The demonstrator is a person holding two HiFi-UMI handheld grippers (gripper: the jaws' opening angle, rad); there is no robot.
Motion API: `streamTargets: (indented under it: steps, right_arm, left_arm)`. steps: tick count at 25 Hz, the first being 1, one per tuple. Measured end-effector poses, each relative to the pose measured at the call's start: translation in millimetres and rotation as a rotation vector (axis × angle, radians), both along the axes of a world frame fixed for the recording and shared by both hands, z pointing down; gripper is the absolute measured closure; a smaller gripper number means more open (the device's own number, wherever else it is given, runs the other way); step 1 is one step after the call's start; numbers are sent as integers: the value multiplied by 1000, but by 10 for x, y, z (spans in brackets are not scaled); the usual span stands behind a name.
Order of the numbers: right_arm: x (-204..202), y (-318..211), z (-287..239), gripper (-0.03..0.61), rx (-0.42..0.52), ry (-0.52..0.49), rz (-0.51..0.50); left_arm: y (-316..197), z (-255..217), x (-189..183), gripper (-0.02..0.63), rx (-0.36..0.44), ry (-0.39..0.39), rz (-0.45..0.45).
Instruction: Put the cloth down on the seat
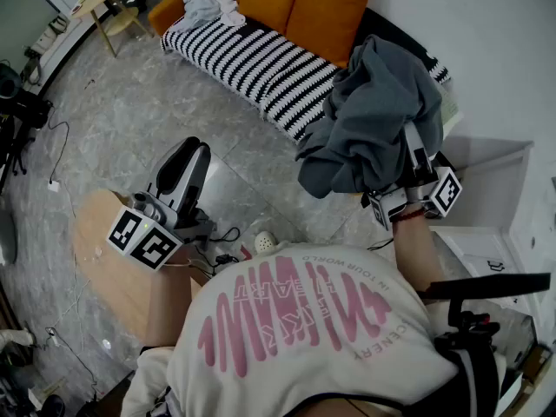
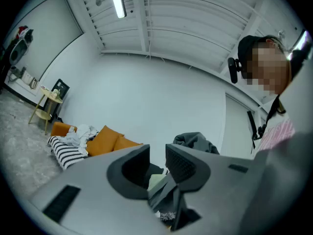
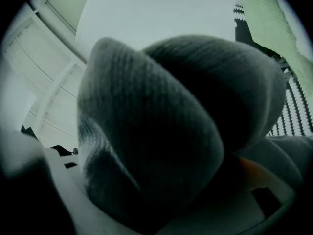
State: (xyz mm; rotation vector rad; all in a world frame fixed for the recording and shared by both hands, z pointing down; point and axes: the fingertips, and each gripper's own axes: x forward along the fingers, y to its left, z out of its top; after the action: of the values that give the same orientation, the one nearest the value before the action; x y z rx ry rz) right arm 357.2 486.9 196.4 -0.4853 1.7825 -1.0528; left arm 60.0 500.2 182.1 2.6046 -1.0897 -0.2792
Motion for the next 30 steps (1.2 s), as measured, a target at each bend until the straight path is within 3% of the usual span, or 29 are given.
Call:
streamTargets:
  steps: [10, 20, 23, 28, 30]
  right_arm:
    - [-64, -95, 15, 301, 1, 10, 14]
    - [-316, -289, -17, 301, 16, -52, -17]
    - [-495, -440, -38, 301, 24, -44, -24]
    - [-736, -625, -3, 301, 19, -35, -23]
    - [-823, -670, -7, 301, 22, -36, -23]
  left_arm:
    - [-105, -3, -143, 502, 4, 13, -1]
    - [-285, -17, -450, 503, 7, 27, -21]
    - [-381, -39, -632, 544, 13, 27, -32]
    - [-468, -1, -879, 549, 13, 14, -56]
    - [-499, 0, -966, 604, 25, -2, -68]
